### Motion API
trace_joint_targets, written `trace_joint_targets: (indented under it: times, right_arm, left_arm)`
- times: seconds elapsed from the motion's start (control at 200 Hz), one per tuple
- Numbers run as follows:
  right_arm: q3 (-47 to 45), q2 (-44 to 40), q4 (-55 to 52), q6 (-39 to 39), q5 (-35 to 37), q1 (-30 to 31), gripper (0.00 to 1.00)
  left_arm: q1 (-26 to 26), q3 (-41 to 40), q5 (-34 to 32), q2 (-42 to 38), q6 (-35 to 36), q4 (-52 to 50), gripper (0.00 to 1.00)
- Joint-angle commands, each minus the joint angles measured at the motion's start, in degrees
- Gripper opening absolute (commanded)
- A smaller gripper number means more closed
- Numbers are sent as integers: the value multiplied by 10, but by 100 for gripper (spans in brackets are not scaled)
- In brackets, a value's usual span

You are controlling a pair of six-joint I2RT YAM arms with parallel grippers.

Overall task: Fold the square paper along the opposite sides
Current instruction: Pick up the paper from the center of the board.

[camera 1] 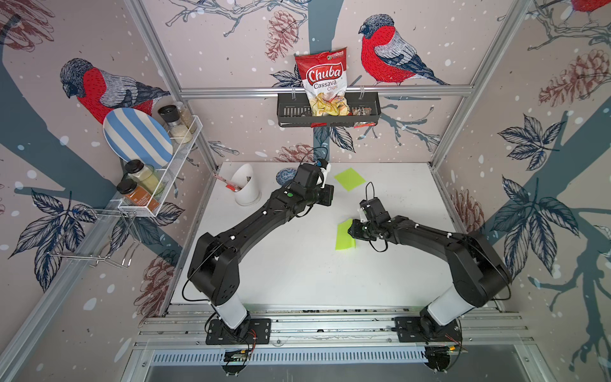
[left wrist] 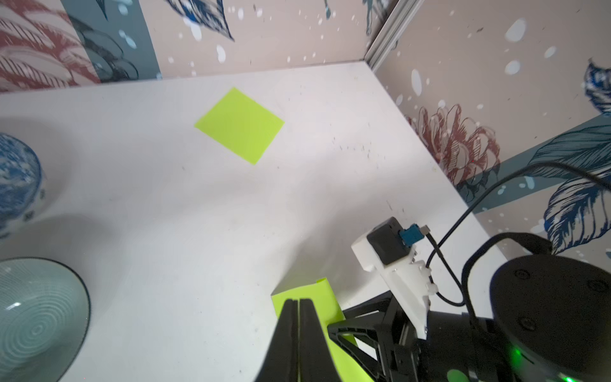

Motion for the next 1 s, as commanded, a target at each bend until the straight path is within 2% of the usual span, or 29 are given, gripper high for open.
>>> trace_joint_targets:
  times: [0.0,0.09,0.125,0.16,0.39,0.66,0.815,0.995]
  right_arm:
    - [-7,-49,32,-65,-58,-13,25]
    - [-7,-99,41,-104,-107,-40,25]
    - [-6,-120,46,-116,-127,-53,25]
    - [-6,-143,55,-126,-149,-67,25]
    - [21,-275,125,-156,-268,-147,24]
    - [69,-327,181,-181,-343,-158,25]
    - [76,-328,225,-175,-386,-158,25]
    - [92,-316,252,-177,-429,-147,25]
  left_arm:
    - [3,-1,-4,-46,35,63,32]
    - [3,-2,16,-88,60,80,65]
    - [5,-4,31,-103,70,87,87]
    - [7,-8,51,-119,81,94,96]
    - [34,-58,200,-201,113,145,98]
    - [56,-90,433,-221,113,200,98]
    - [62,-95,515,-205,69,260,98]
    - [72,-95,551,-188,23,317,98]
